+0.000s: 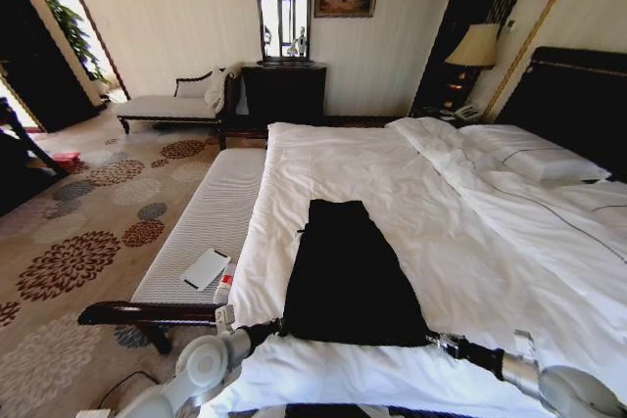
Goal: Fold the clothes on the bed.
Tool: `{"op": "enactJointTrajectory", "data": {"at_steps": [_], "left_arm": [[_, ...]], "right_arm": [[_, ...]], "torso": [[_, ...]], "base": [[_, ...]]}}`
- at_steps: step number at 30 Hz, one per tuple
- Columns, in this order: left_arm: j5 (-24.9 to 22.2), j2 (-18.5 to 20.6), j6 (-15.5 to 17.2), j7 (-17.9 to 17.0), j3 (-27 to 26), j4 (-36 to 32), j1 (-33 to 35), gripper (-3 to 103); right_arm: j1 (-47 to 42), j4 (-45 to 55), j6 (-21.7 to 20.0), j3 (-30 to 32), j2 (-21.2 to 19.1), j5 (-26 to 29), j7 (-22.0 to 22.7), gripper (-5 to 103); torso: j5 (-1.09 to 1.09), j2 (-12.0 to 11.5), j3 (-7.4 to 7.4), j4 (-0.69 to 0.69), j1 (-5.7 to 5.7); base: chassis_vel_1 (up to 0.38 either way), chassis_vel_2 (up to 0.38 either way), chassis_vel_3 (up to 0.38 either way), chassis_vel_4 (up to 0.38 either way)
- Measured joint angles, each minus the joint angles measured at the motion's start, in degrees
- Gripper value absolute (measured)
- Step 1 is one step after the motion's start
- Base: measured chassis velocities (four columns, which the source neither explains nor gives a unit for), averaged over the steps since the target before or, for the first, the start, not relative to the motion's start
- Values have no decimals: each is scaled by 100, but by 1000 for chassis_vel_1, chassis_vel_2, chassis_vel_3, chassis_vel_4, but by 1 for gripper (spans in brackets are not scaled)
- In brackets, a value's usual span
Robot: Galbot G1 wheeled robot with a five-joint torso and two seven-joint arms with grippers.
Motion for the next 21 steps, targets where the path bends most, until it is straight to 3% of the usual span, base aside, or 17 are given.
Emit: {"op": "enactJointTrajectory", "data": {"at_steps": [8,21], "left_arm": [[6,30,2,-11,-31,-116,-6,0],[226,286,-5,-208,-660,-1398,862,0]], "right_arm": [[-109,112,23,175,33,15,-8,2],[-1234,1153,180,1421,463,23,-84,2]], "torso": [[0,0,0,1,0],[0,0,0,0,0]], "base": [[0,0,0,0],[0,0,0,0]]}}
